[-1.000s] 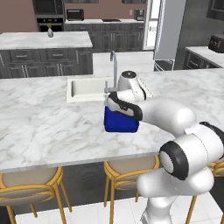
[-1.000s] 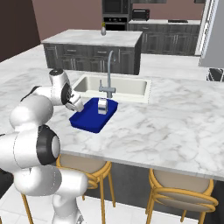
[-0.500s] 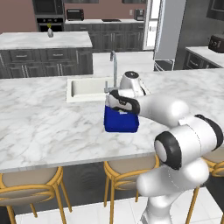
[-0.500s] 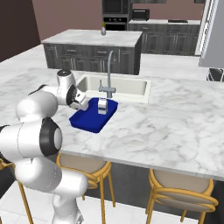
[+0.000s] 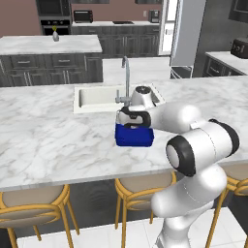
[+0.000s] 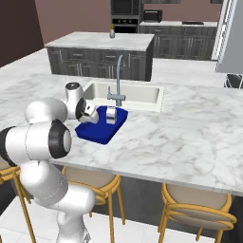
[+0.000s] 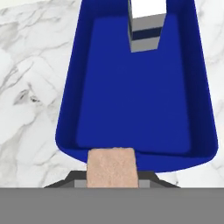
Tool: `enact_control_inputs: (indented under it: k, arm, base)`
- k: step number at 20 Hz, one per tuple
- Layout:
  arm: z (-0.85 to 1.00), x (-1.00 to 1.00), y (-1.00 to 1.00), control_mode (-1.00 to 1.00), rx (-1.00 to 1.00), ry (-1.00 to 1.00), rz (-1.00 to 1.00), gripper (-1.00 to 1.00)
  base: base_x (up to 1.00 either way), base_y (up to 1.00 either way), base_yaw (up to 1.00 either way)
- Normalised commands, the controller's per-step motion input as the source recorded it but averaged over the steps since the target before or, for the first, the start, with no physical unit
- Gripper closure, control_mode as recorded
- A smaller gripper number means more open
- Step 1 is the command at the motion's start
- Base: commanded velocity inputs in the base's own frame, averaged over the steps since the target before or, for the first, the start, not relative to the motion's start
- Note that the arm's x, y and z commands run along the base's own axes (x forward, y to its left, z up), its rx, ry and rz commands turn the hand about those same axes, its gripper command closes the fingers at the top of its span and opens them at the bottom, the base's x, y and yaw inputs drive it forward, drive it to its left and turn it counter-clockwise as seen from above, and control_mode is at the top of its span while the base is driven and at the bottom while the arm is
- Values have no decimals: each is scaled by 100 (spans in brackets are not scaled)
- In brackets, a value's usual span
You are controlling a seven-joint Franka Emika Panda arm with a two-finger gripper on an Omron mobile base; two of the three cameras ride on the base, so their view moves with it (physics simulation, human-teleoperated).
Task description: Take out the milk from the fridge and place it on the tray on the counter. Then take the sugar cube near the tray and place it in the tray.
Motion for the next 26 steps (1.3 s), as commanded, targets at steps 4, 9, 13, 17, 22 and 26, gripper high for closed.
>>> enact_control_inputs:
  k: [4, 9, 13, 17, 22, 26]
  arm:
    - [-45, -2, -2, -100, -10, -18, 1, 100]
    - [-34, 3, -23, -100, -2, -11, 1, 100]
    - [-20, 13, -34, -100, 0, -5, 5, 100]
    - [-4, 26, -17, -100, 0, -3, 4, 100]
    - [0, 26, -2, -100, 0, 0, 2, 100]
    - [0, 28, -1, -100, 0, 3, 0, 100]
  base:
    - [0, 0, 0]
    - [0, 0, 0]
    - [0, 0, 0]
    - [0, 0, 0]
    - [0, 0, 0]
    - [0, 0, 0]
